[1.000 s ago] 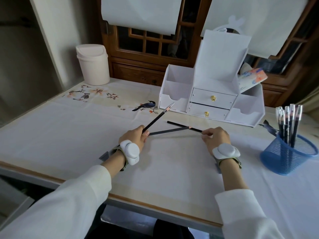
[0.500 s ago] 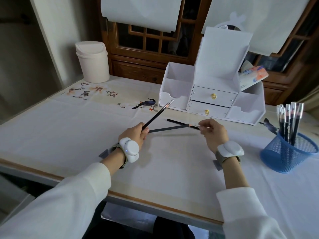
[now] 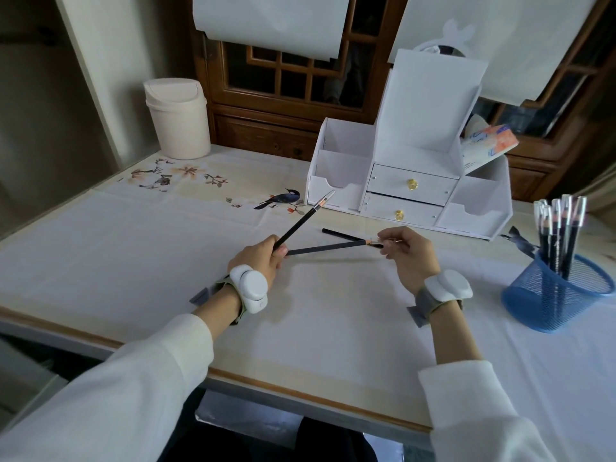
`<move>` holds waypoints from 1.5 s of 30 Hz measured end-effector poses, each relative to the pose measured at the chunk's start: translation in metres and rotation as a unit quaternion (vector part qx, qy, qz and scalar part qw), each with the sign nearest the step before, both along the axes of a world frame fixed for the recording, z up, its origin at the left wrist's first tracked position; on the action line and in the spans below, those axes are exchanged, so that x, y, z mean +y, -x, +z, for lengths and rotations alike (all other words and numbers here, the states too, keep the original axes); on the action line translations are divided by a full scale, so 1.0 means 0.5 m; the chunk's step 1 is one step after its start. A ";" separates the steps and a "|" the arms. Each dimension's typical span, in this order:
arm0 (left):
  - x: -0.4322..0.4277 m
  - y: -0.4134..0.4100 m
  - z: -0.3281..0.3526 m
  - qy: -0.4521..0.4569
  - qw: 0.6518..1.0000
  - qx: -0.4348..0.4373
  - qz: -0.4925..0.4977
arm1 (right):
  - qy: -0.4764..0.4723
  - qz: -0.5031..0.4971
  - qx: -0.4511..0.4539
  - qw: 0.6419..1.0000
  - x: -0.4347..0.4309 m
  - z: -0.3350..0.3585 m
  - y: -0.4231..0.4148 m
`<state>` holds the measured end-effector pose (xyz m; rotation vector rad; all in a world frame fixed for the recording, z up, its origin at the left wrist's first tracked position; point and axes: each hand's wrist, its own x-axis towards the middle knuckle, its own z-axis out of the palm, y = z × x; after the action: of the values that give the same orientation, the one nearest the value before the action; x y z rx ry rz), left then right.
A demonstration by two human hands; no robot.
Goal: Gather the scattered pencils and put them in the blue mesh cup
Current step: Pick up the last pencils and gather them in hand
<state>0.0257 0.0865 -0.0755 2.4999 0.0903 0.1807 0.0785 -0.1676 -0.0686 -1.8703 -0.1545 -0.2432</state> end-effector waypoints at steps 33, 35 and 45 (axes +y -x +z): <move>0.009 0.009 0.001 0.095 0.995 0.008 -0.030 | -0.128 0.050 0.008 0.990 0.000 0.016 0.011; 0.010 0.007 -0.001 0.098 0.995 0.004 -0.034 | -0.113 0.045 0.012 0.992 0.000 0.014 0.011; 0.017 -0.006 -0.016 0.087 0.995 -0.015 -0.048 | -0.039 0.031 0.037 0.998 0.002 0.002 0.003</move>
<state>0.0287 0.0951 -0.0837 2.3222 -0.0265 0.1626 0.0771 -0.1668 -0.0677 -1.7921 -0.1497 -0.1355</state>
